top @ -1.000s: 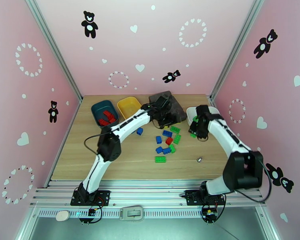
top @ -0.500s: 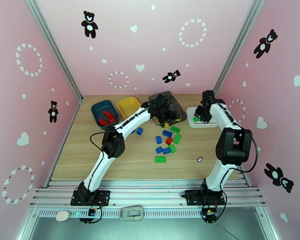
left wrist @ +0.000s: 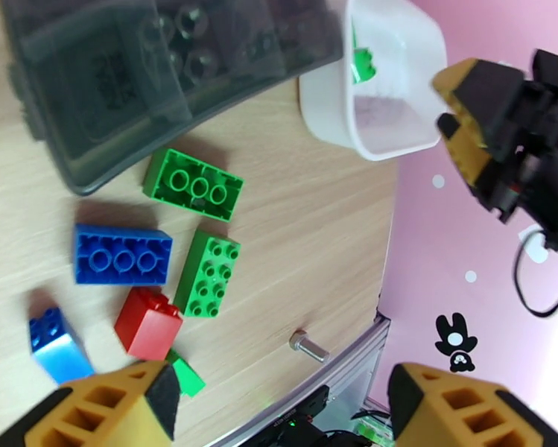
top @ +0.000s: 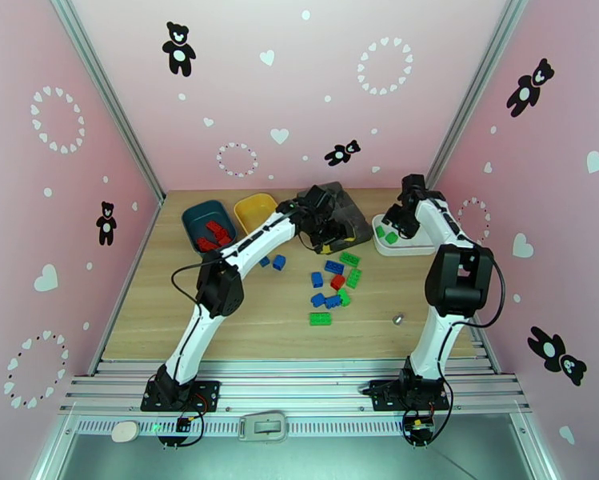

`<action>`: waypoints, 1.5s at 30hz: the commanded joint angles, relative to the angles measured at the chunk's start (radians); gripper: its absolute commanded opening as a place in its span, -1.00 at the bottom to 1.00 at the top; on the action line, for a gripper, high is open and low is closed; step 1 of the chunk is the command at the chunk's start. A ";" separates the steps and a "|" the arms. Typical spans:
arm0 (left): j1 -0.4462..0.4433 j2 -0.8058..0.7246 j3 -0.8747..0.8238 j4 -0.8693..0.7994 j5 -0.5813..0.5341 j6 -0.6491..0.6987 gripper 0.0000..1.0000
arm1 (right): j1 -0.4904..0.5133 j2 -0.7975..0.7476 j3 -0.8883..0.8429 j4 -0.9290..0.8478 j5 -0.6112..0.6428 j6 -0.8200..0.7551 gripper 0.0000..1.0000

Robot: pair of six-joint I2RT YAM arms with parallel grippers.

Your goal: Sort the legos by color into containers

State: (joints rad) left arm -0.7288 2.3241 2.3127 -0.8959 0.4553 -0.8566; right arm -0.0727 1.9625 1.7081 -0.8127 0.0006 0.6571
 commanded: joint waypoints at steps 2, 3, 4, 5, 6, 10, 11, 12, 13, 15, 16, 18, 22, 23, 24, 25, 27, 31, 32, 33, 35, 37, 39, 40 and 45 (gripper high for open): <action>0.008 -0.134 -0.102 -0.084 -0.178 0.066 0.58 | 0.037 -0.122 -0.085 -0.016 -0.038 -0.039 0.20; 0.008 -0.170 -0.153 -0.084 -0.214 0.070 0.58 | 0.048 -0.146 -0.109 -0.018 -0.044 -0.043 0.20; 0.009 -0.205 -0.209 -0.080 -0.248 0.072 0.57 | 0.060 -0.172 -0.137 -0.022 -0.046 -0.045 0.20; 0.010 -0.242 -0.259 -0.073 -0.273 0.071 0.58 | 0.071 -0.198 -0.164 -0.020 -0.050 -0.044 0.22; 0.014 -0.281 -0.320 -0.062 -0.298 0.068 0.58 | 0.085 -0.228 -0.200 -0.014 -0.054 -0.043 0.23; 0.034 -0.440 -0.579 0.005 -0.367 0.023 0.57 | 0.152 -0.329 -0.314 -0.024 -0.079 -0.042 0.26; 0.038 -0.473 -0.635 0.019 -0.378 0.011 0.58 | 0.169 -0.343 -0.336 -0.032 -0.090 -0.040 0.26; 0.046 -0.513 -0.694 0.033 -0.389 -0.003 0.58 | 0.194 -0.357 -0.359 -0.044 -0.102 -0.040 0.26; 0.050 -0.548 -0.750 0.044 -0.401 -0.016 0.58 | 0.219 -0.367 -0.378 -0.056 -0.109 -0.041 0.26; 0.058 -0.607 -0.840 0.061 -0.420 -0.035 0.58 | 0.284 -0.386 -0.418 -0.072 -0.109 -0.044 0.26; 0.063 -0.632 -0.877 0.065 -0.427 -0.044 0.58 | 0.322 -0.395 -0.440 -0.082 -0.101 -0.045 0.26; 0.068 -0.671 -0.946 0.071 -0.435 -0.059 0.58 | 0.391 -0.404 -0.478 -0.090 -0.088 -0.039 0.26; 0.068 -0.727 -1.043 0.104 -0.429 -0.088 0.58 | 0.500 -0.410 -0.563 -0.072 -0.062 -0.008 0.22; 0.069 -0.735 -1.058 0.110 -0.427 -0.094 0.58 | 0.516 -0.407 -0.579 -0.066 -0.065 0.000 0.19; 0.069 -0.743 -1.070 0.116 -0.426 -0.098 0.58 | 0.535 -0.402 -0.597 -0.057 -0.066 0.008 0.17; 0.068 -0.751 -1.080 0.118 -0.427 -0.102 0.58 | 0.555 -0.398 -0.611 -0.053 -0.064 0.013 0.15; 0.068 -0.764 -1.091 0.121 -0.432 -0.104 0.58 | 0.602 -0.402 -0.633 -0.052 -0.050 0.025 0.13; 0.069 -0.784 -1.102 0.117 -0.445 -0.102 0.58 | 0.710 -0.427 -0.675 -0.032 -0.058 0.044 0.16; 0.068 -0.786 -1.104 0.117 -0.447 -0.102 0.59 | 0.732 -0.431 -0.683 -0.030 -0.060 0.045 0.18; 0.068 -0.789 -1.107 0.115 -0.449 -0.103 0.59 | 0.756 -0.434 -0.691 -0.027 -0.065 0.047 0.20; 0.071 -0.795 -1.114 0.116 -0.451 -0.103 0.59 | 0.795 -0.432 -0.700 -0.026 -0.068 0.045 0.23; 0.077 -0.799 -1.125 0.116 -0.449 -0.102 0.59 | 0.830 -0.419 -0.708 -0.036 -0.065 0.048 0.24; 0.089 -0.811 -1.137 0.118 -0.447 -0.102 0.59 | 0.860 -0.402 -0.718 -0.042 -0.058 0.055 0.25; 0.097 -0.817 -1.145 0.119 -0.445 -0.102 0.59 | 0.872 -0.392 -0.723 -0.044 -0.054 0.059 0.26; 0.151 -0.874 -1.186 0.120 -0.437 -0.101 0.61 | 0.912 -0.324 -0.720 -0.044 -0.033 0.056 0.28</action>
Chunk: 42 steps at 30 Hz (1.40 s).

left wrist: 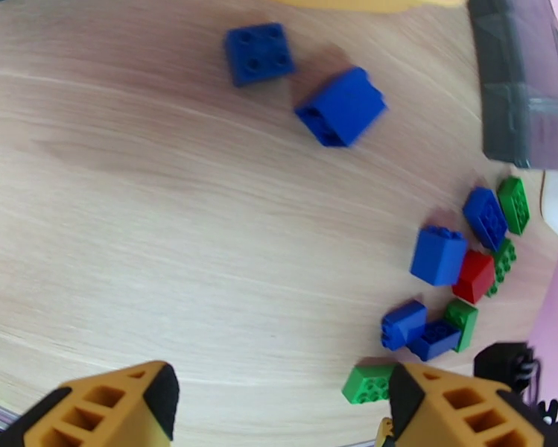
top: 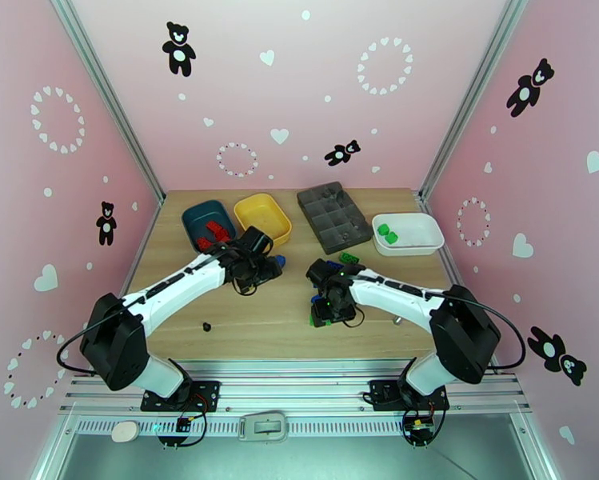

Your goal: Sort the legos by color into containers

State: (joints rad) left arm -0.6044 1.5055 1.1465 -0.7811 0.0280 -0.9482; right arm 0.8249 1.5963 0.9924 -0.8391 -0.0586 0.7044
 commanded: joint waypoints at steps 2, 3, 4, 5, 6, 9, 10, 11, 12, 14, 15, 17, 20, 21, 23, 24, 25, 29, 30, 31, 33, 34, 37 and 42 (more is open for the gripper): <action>0.048 -0.073 -0.033 0.001 -0.005 -0.005 0.61 | 0.016 0.074 0.010 -0.019 0.035 0.003 0.28; 0.058 -0.085 -0.040 -0.004 -0.004 -0.002 0.61 | 0.016 0.090 0.019 -0.019 0.041 0.002 0.28; 0.065 -0.094 -0.045 -0.007 -0.004 0.000 0.61 | 0.016 0.104 0.030 -0.020 0.047 -0.001 0.29; 0.071 -0.103 -0.052 -0.010 -0.005 0.002 0.61 | 0.016 0.119 0.044 -0.021 0.055 -0.005 0.30; 0.076 -0.111 -0.057 -0.012 -0.006 0.002 0.62 | 0.016 0.137 0.060 -0.022 0.063 -0.010 0.30; 0.081 -0.127 -0.071 -0.017 -0.006 0.001 0.62 | 0.016 0.182 0.114 -0.042 0.097 -0.018 0.32; 0.081 -0.133 -0.075 -0.017 -0.007 -0.001 0.62 | 0.016 0.196 0.131 -0.048 0.103 -0.019 0.32; 0.082 -0.140 -0.080 -0.012 -0.005 -0.004 0.62 | 0.016 0.209 0.149 -0.051 0.107 -0.023 0.33; 0.083 -0.145 -0.085 -0.011 -0.007 -0.007 0.62 | 0.016 0.225 0.170 -0.054 0.113 -0.029 0.33; 0.083 -0.150 -0.086 -0.009 -0.008 -0.009 0.62 | 0.016 0.251 0.206 -0.066 0.123 -0.036 0.33; 0.083 -0.151 -0.087 -0.011 -0.008 -0.008 0.62 | 0.013 0.264 0.222 -0.069 0.124 -0.040 0.33; 0.082 -0.150 -0.084 -0.013 -0.010 -0.006 0.62 | 0.006 0.284 0.245 -0.074 0.119 -0.045 0.33; 0.083 -0.144 -0.076 -0.015 -0.009 0.000 0.62 | -0.001 0.298 0.262 -0.074 0.103 -0.045 0.21; 0.081 -0.140 -0.074 -0.015 -0.007 0.001 0.62 | -0.001 0.299 0.262 -0.073 0.098 -0.044 0.15; 0.083 -0.133 -0.070 -0.012 -0.005 0.002 0.62 | -0.001 0.294 0.253 -0.070 0.085 -0.038 0.05; 0.082 -0.129 -0.070 -0.010 -0.001 0.003 0.62 | 0.001 0.286 0.245 -0.066 0.077 -0.033 -0.01; 0.082 -0.127 -0.070 -0.009 0.001 0.003 0.62 | 0.000 0.280 0.238 -0.063 0.070 -0.030 -0.06; 0.083 -0.110 -0.064 0.008 0.012 0.002 0.62 | 0.005 0.229 0.199 -0.045 0.044 -0.016 -0.23; 0.083 -0.100 -0.062 0.014 0.020 0.003 0.62 | 0.005 0.211 0.192 -0.046 0.041 -0.013 -0.28; 0.082 -0.089 -0.055 0.019 0.030 0.007 0.62 | 0.005 0.195 0.188 -0.045 0.039 -0.010 -0.31; 0.078 -0.052 -0.029 0.030 0.053 0.017 0.62 | 0.004 0.151 0.181 -0.050 0.042 -0.006 -0.36; 0.075 -0.036 -0.014 0.033 0.063 0.022 0.62 | 0.003 0.132 0.181 -0.052 0.046 -0.004 -0.38; 0.055 0.034 0.050 0.053 0.098 0.029 0.62 | -0.021 0.073 0.189 -0.066 0.059 0.001 -0.42; -0.001 0.203 0.192 0.134 0.223 0.009 0.61 | -0.130 0.002 0.225 -0.115 0.140 0.006 -0.49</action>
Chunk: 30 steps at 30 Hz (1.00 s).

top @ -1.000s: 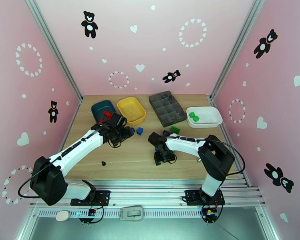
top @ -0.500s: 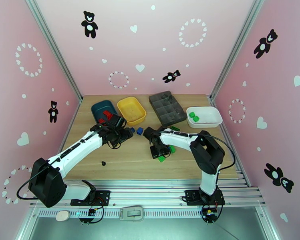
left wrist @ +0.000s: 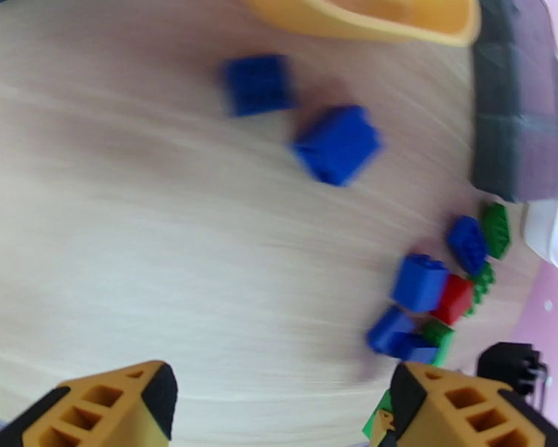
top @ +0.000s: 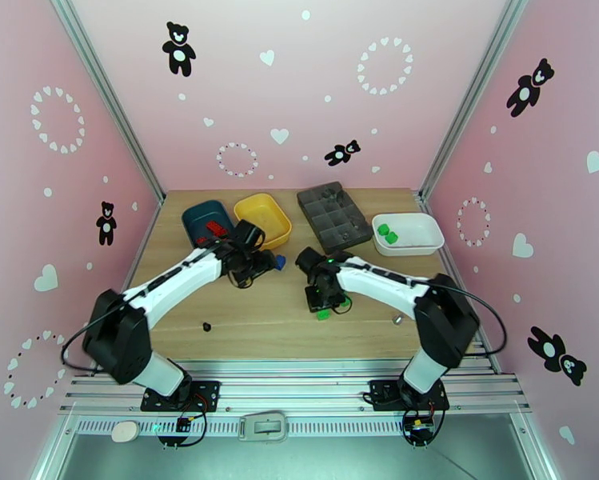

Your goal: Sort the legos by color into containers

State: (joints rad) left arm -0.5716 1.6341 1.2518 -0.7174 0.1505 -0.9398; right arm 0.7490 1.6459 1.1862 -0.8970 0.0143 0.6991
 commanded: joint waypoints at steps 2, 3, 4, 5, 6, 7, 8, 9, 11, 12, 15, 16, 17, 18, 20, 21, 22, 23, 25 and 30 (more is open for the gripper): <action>-0.062 0.152 0.178 0.067 0.129 0.000 0.61 | -0.120 -0.062 0.049 -0.068 0.095 0.002 -0.49; -0.074 0.194 0.230 0.066 0.141 -0.004 0.61 | -0.155 -0.067 0.061 -0.071 0.109 -0.004 -0.49; -0.081 0.228 0.273 0.067 0.155 -0.010 0.61 | -0.187 -0.068 0.073 -0.078 0.124 -0.007 -0.49; -0.089 0.268 0.324 0.071 0.177 -0.019 0.60 | -0.222 -0.067 0.090 -0.082 0.143 -0.017 -0.49; -0.096 0.307 0.374 0.077 0.199 -0.030 0.60 | -0.253 -0.061 0.108 -0.083 0.168 -0.027 -0.49; -0.101 0.340 0.420 0.078 0.218 -0.038 0.60 | -0.280 -0.056 0.123 -0.089 0.200 -0.032 -0.49; -0.108 0.378 0.476 0.075 0.239 -0.044 0.60 | -0.312 -0.044 0.144 -0.093 0.232 -0.041 -0.50; -0.114 0.419 0.537 0.069 0.257 -0.047 0.60 | -0.343 -0.029 0.165 -0.092 0.258 -0.052 -0.50; -0.126 0.488 0.654 0.038 0.286 -0.044 0.60 | -0.397 0.006 0.213 -0.097 0.303 -0.073 -0.52; -0.132 0.521 0.712 0.016 0.296 -0.040 0.59 | -0.422 0.027 0.245 -0.099 0.326 -0.088 -0.53; -0.140 0.590 0.835 -0.027 0.318 -0.035 0.59 | -0.487 0.093 0.344 -0.108 0.394 -0.126 -0.52; -0.139 0.604 0.859 -0.034 0.322 -0.034 0.59 | -0.506 0.115 0.373 -0.114 0.410 -0.134 -0.52; -0.139 0.616 0.882 -0.040 0.328 -0.034 0.59 | -0.527 0.146 0.412 -0.123 0.435 -0.143 -0.52; -0.140 0.626 0.898 -0.046 0.331 -0.034 0.59 | -0.544 0.175 0.446 -0.130 0.453 -0.150 -0.52; -0.139 0.640 0.919 -0.050 0.341 -0.033 0.59 | -0.572 0.222 0.498 -0.143 0.485 -0.155 -0.53; -0.140 0.643 0.922 -0.050 0.346 -0.033 0.59 | -0.584 0.242 0.519 -0.145 0.495 -0.159 -0.53; -0.139 0.645 0.924 -0.050 0.351 -0.033 0.59 | -0.597 0.264 0.539 -0.145 0.505 -0.165 -0.53; -0.140 0.647 0.922 -0.051 0.355 -0.031 0.59 | -0.606 0.285 0.560 -0.148 0.516 -0.169 -0.53; -0.139 0.646 0.918 -0.055 0.361 -0.023 0.59 | -0.620 0.324 0.602 -0.152 0.525 -0.180 -0.51; -0.140 0.632 0.898 -0.066 0.360 -0.006 0.59 | -0.647 0.410 0.693 -0.167 0.515 -0.205 -0.16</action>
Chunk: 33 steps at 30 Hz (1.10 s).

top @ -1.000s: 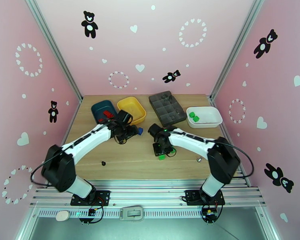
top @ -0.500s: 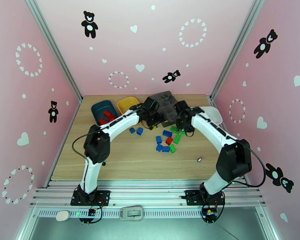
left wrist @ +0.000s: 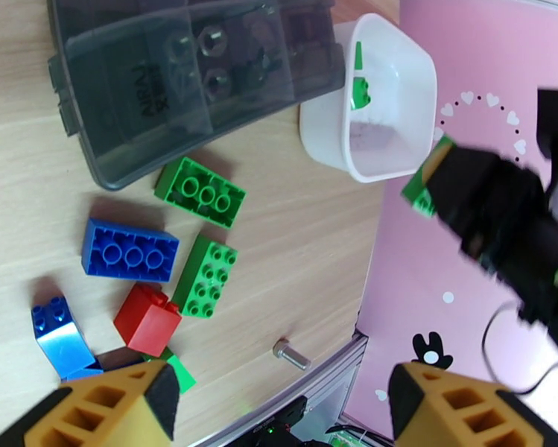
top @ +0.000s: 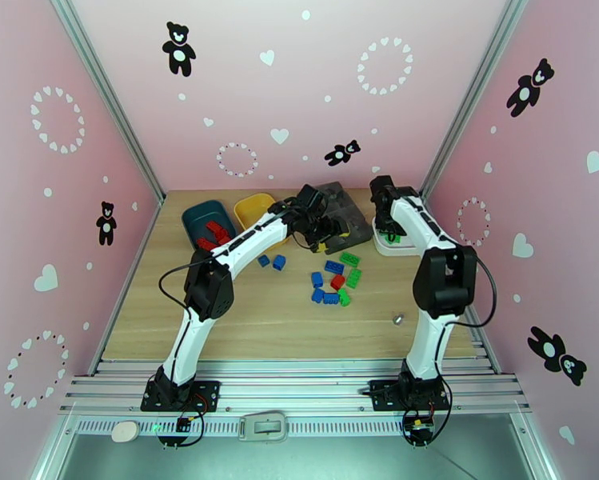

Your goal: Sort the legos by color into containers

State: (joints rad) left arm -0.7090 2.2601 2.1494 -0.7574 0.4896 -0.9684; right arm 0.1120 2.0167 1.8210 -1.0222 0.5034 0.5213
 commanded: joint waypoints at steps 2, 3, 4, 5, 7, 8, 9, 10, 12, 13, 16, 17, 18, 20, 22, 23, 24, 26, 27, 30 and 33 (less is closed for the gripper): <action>-0.002 -0.002 -0.009 -0.026 0.020 0.026 0.59 | -0.018 0.060 0.083 -0.044 0.017 -0.039 -0.05; -0.002 -0.006 -0.014 -0.025 0.020 0.026 0.59 | -0.019 0.066 0.089 -0.044 0.015 -0.045 -0.01; -0.003 -0.009 -0.019 -0.027 0.018 0.029 0.59 | -0.020 0.069 0.096 -0.044 0.012 -0.052 0.04; -0.003 -0.015 -0.025 -0.028 0.013 0.030 0.59 | -0.020 0.071 0.100 -0.045 0.009 -0.059 0.08; -0.002 -0.028 -0.037 -0.026 0.004 0.032 0.59 | -0.020 0.064 0.101 -0.048 -0.004 -0.069 0.12; -0.002 -0.035 -0.045 -0.027 -0.003 0.034 0.59 | -0.020 0.056 0.101 -0.049 -0.022 -0.071 0.12; -0.002 -0.044 -0.052 -0.028 -0.016 0.037 0.59 | -0.020 0.047 0.097 -0.049 -0.042 -0.074 0.12; -0.001 -0.057 -0.062 -0.031 -0.033 0.040 0.59 | -0.019 0.033 0.089 -0.049 -0.068 -0.076 0.12; -0.003 -0.080 -0.079 -0.046 -0.075 0.056 0.59 | -0.014 -0.004 0.061 -0.042 -0.114 -0.074 0.12; -0.002 -0.094 -0.086 -0.062 -0.101 0.065 0.59 | -0.008 -0.030 0.037 -0.033 -0.147 -0.073 0.12; -0.003 -0.134 -0.121 -0.105 -0.179 0.092 0.58 | 0.018 -0.103 -0.045 -0.016 -0.233 -0.065 0.14; -0.003 -0.156 -0.146 -0.112 -0.207 0.100 0.58 | 0.032 -0.130 -0.077 -0.011 -0.265 -0.060 0.14; -0.001 -0.177 -0.173 -0.114 -0.232 0.101 0.58 | 0.045 -0.153 -0.102 -0.008 -0.285 -0.055 0.14; 0.005 -0.235 -0.259 -0.090 -0.269 0.093 0.58 | 0.077 -0.208 -0.171 0.002 -0.337 -0.044 0.15; 0.013 -0.292 -0.355 -0.056 -0.289 0.078 0.58 | 0.108 -0.253 -0.239 0.009 -0.393 -0.028 0.14; 0.017 -0.324 -0.402 -0.040 -0.298 0.069 0.59 | 0.123 -0.275 -0.276 0.011 -0.420 -0.018 0.14; 0.021 -0.348 -0.441 -0.028 -0.304 0.064 0.59 | 0.136 -0.293 -0.308 0.017 -0.446 -0.012 0.12; 0.029 -0.399 -0.518 -0.012 -0.319 0.055 0.59 | 0.171 -0.331 -0.386 0.027 -0.498 0.003 0.09; 0.032 -0.419 -0.552 -0.005 -0.323 0.051 0.59 | 0.188 -0.343 -0.415 0.030 -0.512 0.006 0.08; 0.040 -0.485 -0.646 0.016 -0.340 0.038 0.59 | 0.263 -0.388 -0.505 0.027 -0.514 0.023 0.07; 0.048 -0.541 -0.720 0.034 -0.354 0.023 0.59 | 0.321 -0.440 -0.600 0.040 -0.523 0.067 0.12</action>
State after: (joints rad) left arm -0.6689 1.7763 1.4765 -0.7635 0.1757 -0.9234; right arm 0.3973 1.6428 1.2804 -0.9852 0.0181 0.5385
